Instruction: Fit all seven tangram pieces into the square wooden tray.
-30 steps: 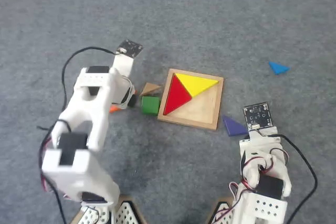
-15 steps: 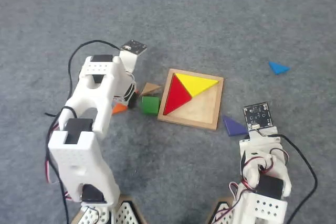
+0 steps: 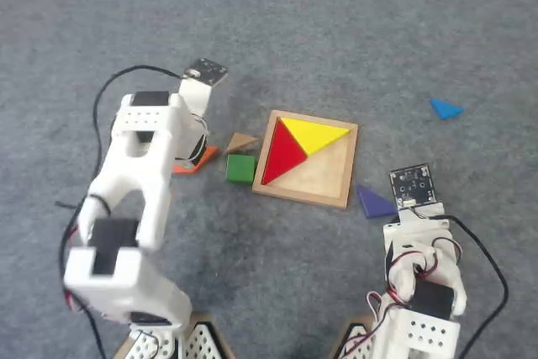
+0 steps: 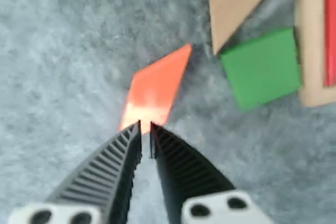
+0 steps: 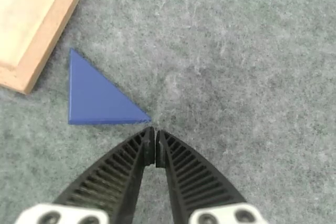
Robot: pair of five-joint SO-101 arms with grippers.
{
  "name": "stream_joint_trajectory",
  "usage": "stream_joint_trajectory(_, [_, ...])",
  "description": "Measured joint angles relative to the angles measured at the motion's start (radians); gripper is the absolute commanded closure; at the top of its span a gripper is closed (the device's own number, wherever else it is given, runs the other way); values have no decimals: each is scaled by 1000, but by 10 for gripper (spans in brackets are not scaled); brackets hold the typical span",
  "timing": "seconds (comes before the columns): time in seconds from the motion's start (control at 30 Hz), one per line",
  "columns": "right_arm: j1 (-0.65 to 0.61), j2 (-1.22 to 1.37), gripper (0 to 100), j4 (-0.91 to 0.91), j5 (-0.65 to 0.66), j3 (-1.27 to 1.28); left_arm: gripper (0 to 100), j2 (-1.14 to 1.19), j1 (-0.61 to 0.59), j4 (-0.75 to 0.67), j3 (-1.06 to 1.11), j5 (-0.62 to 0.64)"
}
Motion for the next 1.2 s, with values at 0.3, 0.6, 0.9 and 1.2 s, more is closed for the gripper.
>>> stream_joint_trajectory(0.3, [0, 0, 991, 0, 0, 0, 783, -127, -9, -71, 86, -5])
stream_joint_trajectory(0.6, [0, 0, 991, 0, 0, 0, 784, -3, -25, -224, 123, 0])
stream_joint_trajectory(0.9, [0, 0, 991, 0, 0, 0, 946, 187, -11, -160, -15, -5])
stream_joint_trajectory(1.2, [0, 0, 991, 0, 0, 0, 987, 192, 14, -149, -15, -40])
